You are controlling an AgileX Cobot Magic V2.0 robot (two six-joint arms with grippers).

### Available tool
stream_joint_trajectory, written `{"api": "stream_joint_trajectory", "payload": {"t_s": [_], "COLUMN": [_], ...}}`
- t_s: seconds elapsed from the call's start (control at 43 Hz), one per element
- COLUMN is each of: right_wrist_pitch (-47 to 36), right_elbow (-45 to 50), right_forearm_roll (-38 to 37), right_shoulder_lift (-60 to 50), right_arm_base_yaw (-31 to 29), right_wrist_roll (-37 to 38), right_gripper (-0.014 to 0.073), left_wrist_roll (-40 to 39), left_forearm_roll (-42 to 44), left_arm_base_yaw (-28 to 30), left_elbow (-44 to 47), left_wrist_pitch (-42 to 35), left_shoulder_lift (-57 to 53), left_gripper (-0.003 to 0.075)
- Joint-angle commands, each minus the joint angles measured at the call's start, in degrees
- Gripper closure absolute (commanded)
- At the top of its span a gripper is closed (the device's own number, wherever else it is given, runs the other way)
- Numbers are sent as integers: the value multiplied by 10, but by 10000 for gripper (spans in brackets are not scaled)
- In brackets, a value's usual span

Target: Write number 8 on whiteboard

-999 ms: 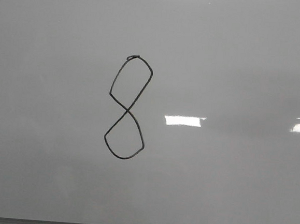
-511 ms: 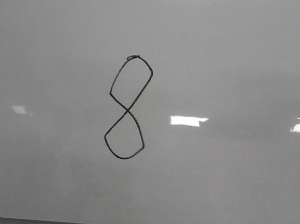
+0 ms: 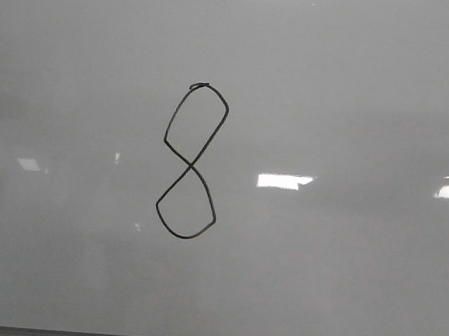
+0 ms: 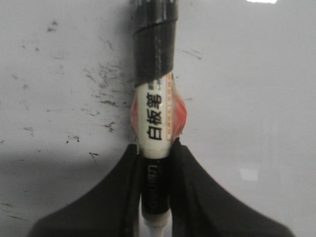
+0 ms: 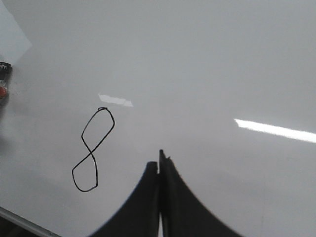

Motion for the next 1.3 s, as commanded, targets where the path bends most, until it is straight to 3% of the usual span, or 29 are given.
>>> {"api": "stream_joint_trajectory", "payload": {"t_s": [0.0,0.604,0.767,1.022,1.278], "right_wrist_pitch": [-44,-47,-45,-43,-42], "right_elbow": [-8,-7,-7,-7,-7], "right_forearm_roll": [11,11,11,11,11], "right_shoulder_lift": [8,8,8,8,8], "right_arm_base_yaw": [-3,-3,-3,-3,-3], "right_wrist_roll": [0,0,0,0,0], "right_gripper": [651,651,651,651,651], "left_wrist_roll": [-12,-12,-12,-9,-8], "left_forearm_roll": [5,46,46,46,46], "left_arm_base_yaw": [-5,-5,-5,-5,-5], "left_elbow": [-19,-52,-52,-52,-52], "left_wrist_pitch": [-54,-58,-58,-58,-49], "left_shoulder_lift": [2,51,37,31,14], "left_gripper": [738,727,617,366,255]}}
